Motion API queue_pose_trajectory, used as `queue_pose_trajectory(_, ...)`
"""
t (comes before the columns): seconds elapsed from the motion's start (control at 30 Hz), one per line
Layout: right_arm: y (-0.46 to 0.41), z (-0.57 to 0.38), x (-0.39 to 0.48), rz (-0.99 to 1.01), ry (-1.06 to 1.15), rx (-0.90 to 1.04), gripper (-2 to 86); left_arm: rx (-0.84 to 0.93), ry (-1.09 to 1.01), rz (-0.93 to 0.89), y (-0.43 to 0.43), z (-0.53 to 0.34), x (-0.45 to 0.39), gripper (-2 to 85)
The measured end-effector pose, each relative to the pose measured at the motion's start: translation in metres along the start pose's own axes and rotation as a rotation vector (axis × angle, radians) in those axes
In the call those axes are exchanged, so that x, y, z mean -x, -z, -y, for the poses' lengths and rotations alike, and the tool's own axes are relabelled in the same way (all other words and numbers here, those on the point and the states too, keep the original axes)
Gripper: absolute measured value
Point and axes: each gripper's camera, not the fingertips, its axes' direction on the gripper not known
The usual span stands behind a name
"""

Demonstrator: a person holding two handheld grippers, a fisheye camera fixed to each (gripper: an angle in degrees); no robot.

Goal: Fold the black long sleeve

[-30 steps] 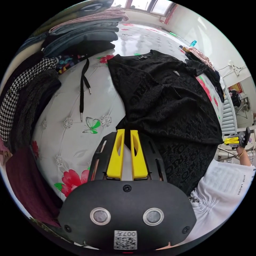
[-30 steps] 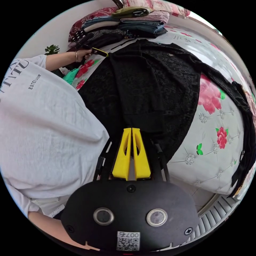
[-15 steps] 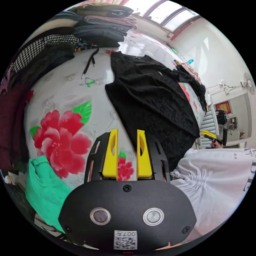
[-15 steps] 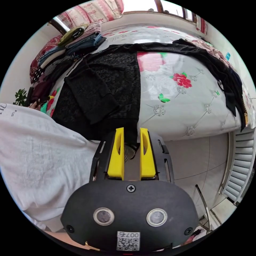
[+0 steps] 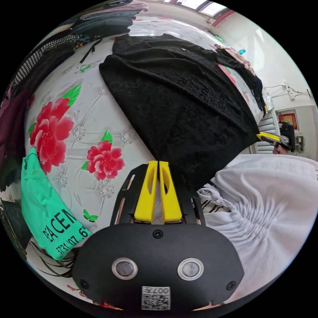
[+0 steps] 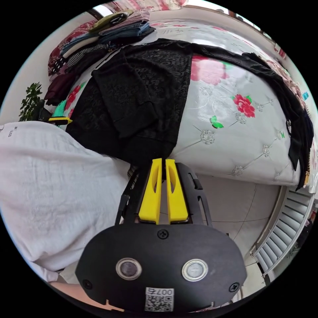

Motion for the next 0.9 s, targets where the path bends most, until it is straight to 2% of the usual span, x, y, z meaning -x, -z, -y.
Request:
queue_pose_trajectory(0.23,-0.075,-0.060,0.018,0.027,-0.129,0.047,0.7,-0.091,0.088,-0.141,-0.011,-0.032,0.022,0.4)
queue_pose_trajectory(0.4,-0.088,-0.091,0.032,0.006,-0.156,-0.068,2.1,-0.166,0.094,-0.069,-0.004,-0.049,0.027,1.7)
queue_pose_trajectory(0.63,-0.133,-0.132,-0.023,0.124,-0.406,-0.346,4.4,-0.239,0.266,-0.038,0.001,-0.068,0.029,-0.2)
queue_pose_trajectory(0.9,-0.195,-0.145,-0.151,0.407,-0.663,-0.742,7.4,-0.250,0.422,0.003,-0.020,-0.057,-0.046,-0.9)
